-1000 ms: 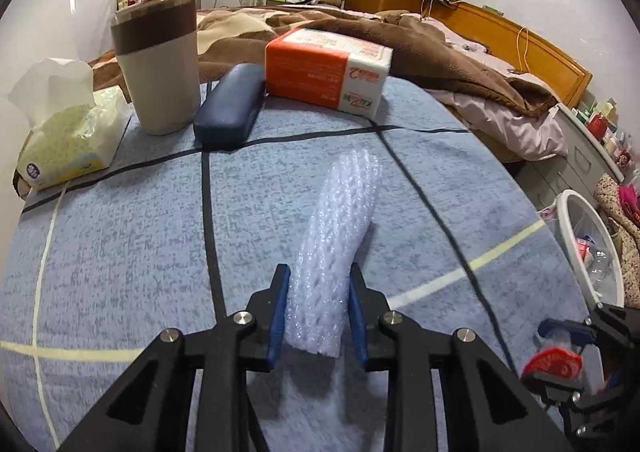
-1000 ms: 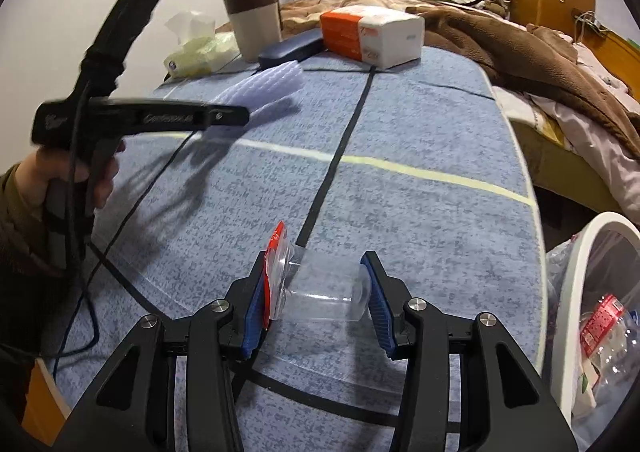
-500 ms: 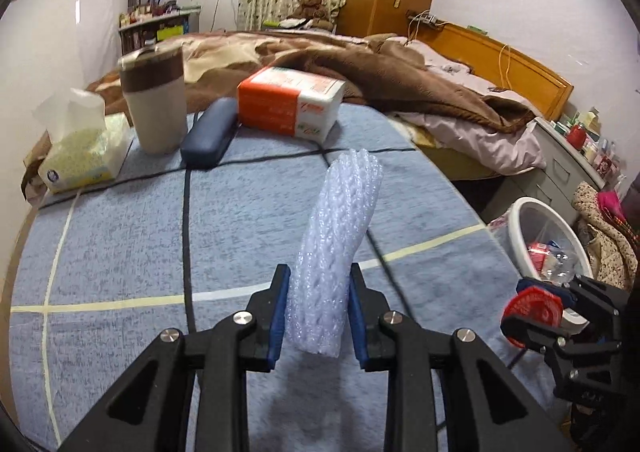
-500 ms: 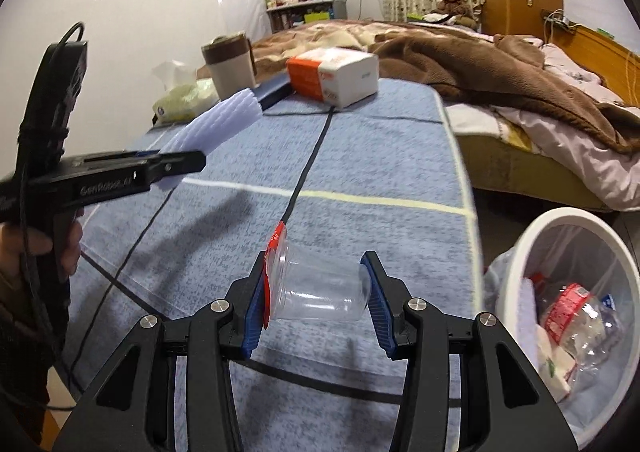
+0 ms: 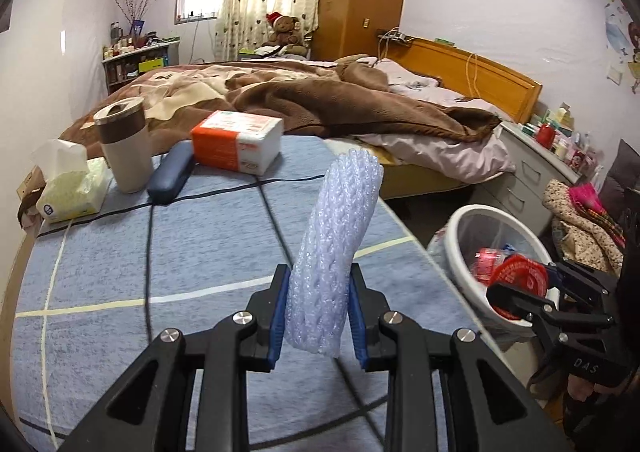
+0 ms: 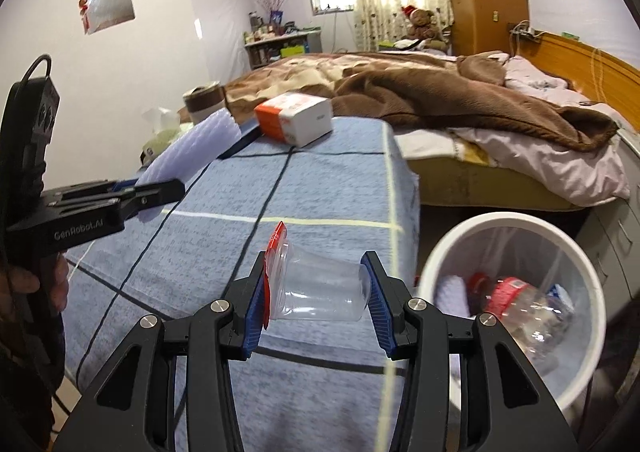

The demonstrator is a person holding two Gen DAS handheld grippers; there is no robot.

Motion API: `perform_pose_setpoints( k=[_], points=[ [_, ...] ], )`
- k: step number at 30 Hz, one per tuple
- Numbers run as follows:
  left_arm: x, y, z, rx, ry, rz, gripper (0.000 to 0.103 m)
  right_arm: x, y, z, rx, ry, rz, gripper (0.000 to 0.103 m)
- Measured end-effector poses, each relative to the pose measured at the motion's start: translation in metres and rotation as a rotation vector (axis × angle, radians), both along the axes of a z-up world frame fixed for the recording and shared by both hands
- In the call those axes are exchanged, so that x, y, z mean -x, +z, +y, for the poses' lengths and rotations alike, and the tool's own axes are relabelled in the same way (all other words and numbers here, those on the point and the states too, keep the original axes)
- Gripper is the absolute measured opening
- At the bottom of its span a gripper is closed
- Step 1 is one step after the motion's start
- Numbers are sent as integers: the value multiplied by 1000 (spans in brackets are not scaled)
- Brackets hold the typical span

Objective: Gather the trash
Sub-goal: 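Carry the plastic cup and foam sleeve over the wastebasket with both tools, then open both tools to drop the cup and foam sleeve into the wastebasket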

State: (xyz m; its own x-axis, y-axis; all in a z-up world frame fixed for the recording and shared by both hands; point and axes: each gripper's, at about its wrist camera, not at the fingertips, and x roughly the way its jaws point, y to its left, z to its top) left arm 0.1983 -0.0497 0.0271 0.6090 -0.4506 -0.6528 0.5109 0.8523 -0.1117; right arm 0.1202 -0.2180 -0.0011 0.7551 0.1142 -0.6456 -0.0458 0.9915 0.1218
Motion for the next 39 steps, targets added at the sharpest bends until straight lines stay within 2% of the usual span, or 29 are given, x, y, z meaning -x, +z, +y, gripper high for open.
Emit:
perform_pose_setpoints(
  k=[7, 19, 27, 37, 39],
  points=[
    [23, 9, -37, 20, -71, -21, 29, 18, 15, -38, 25, -88, -41, 46],
    [49, 4, -119, 24, -192, 11, 29, 36, 25, -94, 86, -219, -75, 46],
    [58, -13, -168, 9, -240, 54, 29, 41, 18, -123, 103, -263, -51, 46],
    [51, -36, -210, -38, -236, 129, 29, 29, 0, -149, 113, -284, 8, 46],
    [51, -40, -216, -61, -234, 117, 29, 26, -3, -152, 116, -287, 18, 46]
  ],
)
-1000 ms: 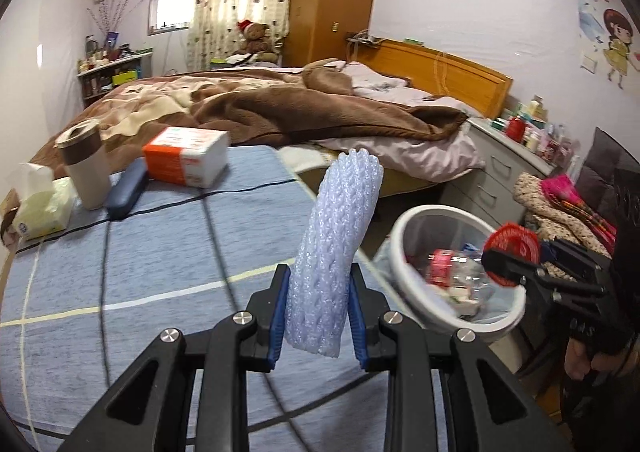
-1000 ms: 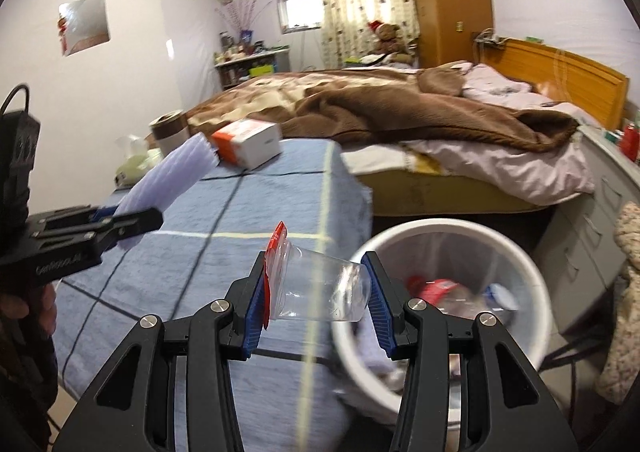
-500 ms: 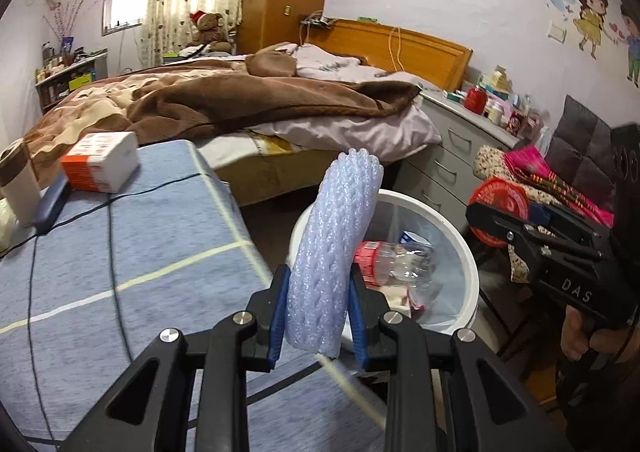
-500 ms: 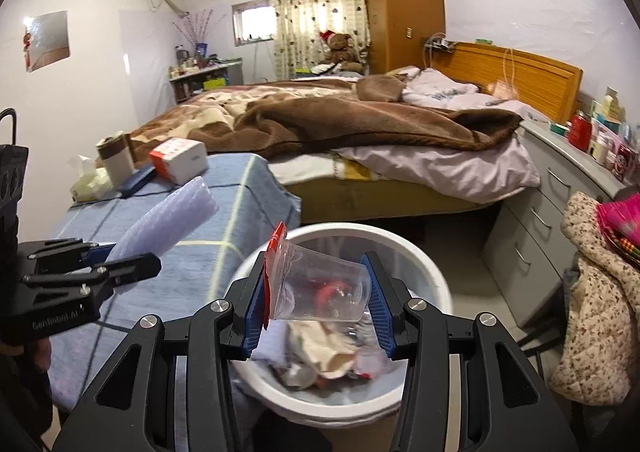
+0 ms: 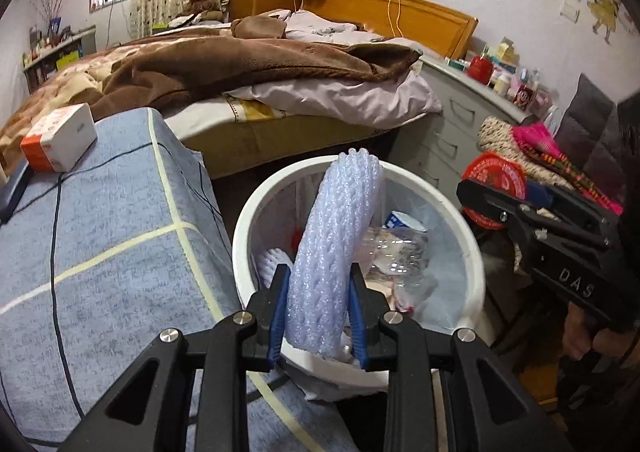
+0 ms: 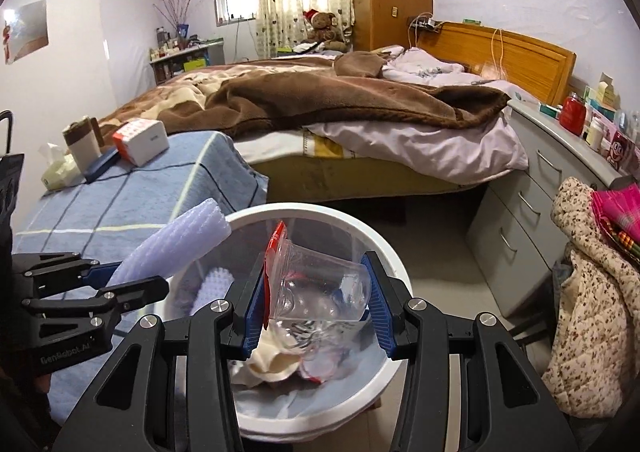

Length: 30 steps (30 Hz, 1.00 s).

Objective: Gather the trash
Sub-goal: 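Open both tools to drop the cup and foam sleeve into the wastebasket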

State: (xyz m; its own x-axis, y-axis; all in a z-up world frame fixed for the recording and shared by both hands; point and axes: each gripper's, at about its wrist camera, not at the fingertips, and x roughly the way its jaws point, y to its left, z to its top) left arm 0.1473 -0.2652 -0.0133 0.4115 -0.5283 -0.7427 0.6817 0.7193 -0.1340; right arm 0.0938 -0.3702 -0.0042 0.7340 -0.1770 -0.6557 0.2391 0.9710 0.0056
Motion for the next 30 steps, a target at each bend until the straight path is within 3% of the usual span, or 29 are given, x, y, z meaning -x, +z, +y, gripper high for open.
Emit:
perform_pose_setpoints(
  k=[6, 9, 11, 12, 16, 30],
  points=[
    [-7, -9, -5, 4, 10, 34, 32, -11, -10, -7, 6, -4, 32, 46],
    [-9, -11, -7, -11, 11, 28, 47, -15, -15, -13, -17, 4, 53, 46],
    [-10, -11, -7, -4, 21, 31, 66, -18, -18, -16, -28, 1, 70, 47],
    [-9, -10, -6, 4, 27, 33, 66, -19, -19, -17, -33, -4, 78, 47],
    [-9, -7, -4, 2, 29, 20, 66, -17, -21, -16, -44, 0, 85, 66],
    [5, 8, 23, 28, 65, -28, 66, -1, -6, 3, -28, 3, 19, 67]
  ],
)
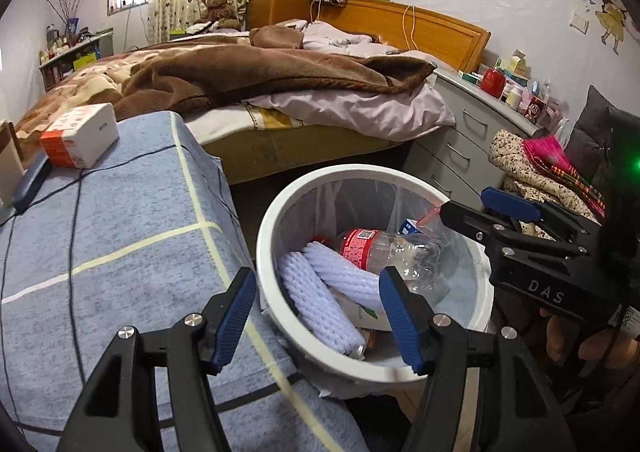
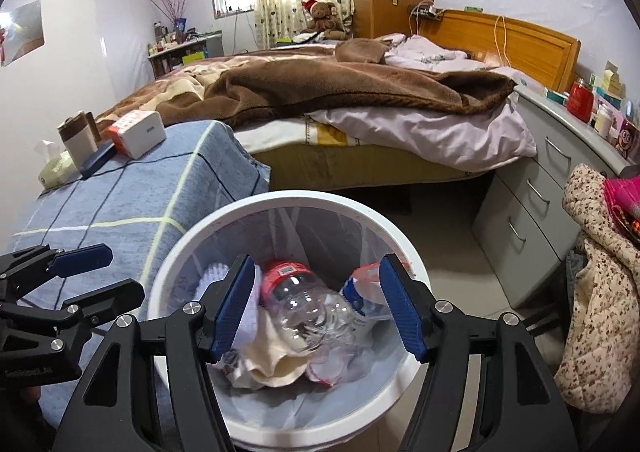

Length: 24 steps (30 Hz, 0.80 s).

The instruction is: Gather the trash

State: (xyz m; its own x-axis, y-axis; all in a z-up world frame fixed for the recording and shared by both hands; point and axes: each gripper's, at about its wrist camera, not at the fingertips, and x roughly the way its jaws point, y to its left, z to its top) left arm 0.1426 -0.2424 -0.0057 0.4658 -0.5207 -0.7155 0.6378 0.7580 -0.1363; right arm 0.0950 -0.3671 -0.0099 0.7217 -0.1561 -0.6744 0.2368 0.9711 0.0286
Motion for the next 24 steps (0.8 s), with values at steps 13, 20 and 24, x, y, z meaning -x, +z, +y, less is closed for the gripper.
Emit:
perform_pose_setpoints(
  k=[13, 20, 24],
  points=[
    [36, 14, 54, -3, 125, -111, 73, 35, 17, 41, -8, 35, -112, 66],
    [64, 21, 93, 11, 247, -178, 74, 51, 17, 69, -16, 70, -165, 66],
    [77, 21, 117, 27, 314, -198, 78, 59, 16, 87, 27, 84, -180, 66]
  ],
)
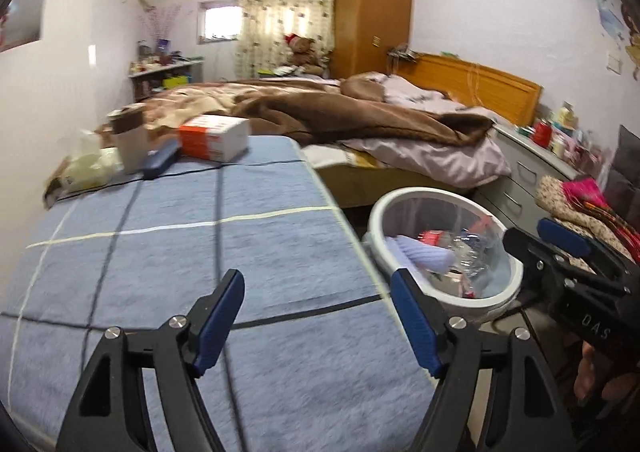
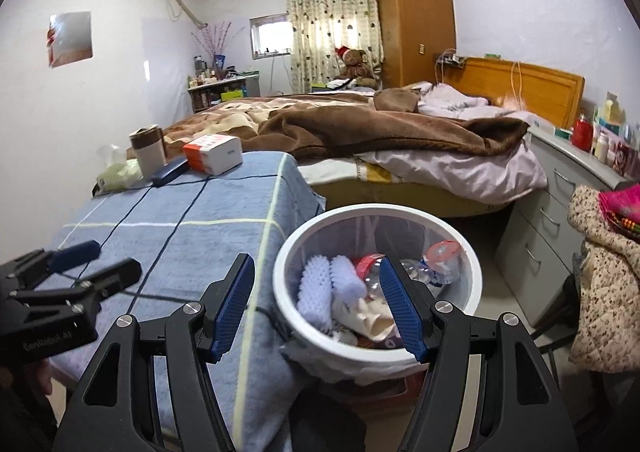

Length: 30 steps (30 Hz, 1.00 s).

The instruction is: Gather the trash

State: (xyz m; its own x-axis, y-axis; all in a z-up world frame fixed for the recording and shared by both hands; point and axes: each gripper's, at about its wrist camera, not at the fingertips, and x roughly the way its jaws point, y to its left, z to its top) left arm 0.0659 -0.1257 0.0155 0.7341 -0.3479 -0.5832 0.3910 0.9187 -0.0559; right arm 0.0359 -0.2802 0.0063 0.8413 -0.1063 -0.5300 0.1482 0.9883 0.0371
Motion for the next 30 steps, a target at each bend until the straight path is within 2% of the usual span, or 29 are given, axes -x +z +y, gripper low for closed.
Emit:
perform_pose_setpoints(
  k=[7, 13, 21, 30],
  points=[
    [22, -4, 30, -45, 112, -41, 78, 14, 0, 20, 16, 13, -35, 66],
    [37, -2, 41, -41, 133, -75, 78, 22, -3, 32, 0, 33, -44, 66],
    [49, -1, 46, -39, 134, -105, 78, 33, -2, 45, 43, 33, -64, 66],
    [59, 3, 52, -35, 158, -128, 78, 40, 0, 52, 41, 45, -82, 66]
  ],
)
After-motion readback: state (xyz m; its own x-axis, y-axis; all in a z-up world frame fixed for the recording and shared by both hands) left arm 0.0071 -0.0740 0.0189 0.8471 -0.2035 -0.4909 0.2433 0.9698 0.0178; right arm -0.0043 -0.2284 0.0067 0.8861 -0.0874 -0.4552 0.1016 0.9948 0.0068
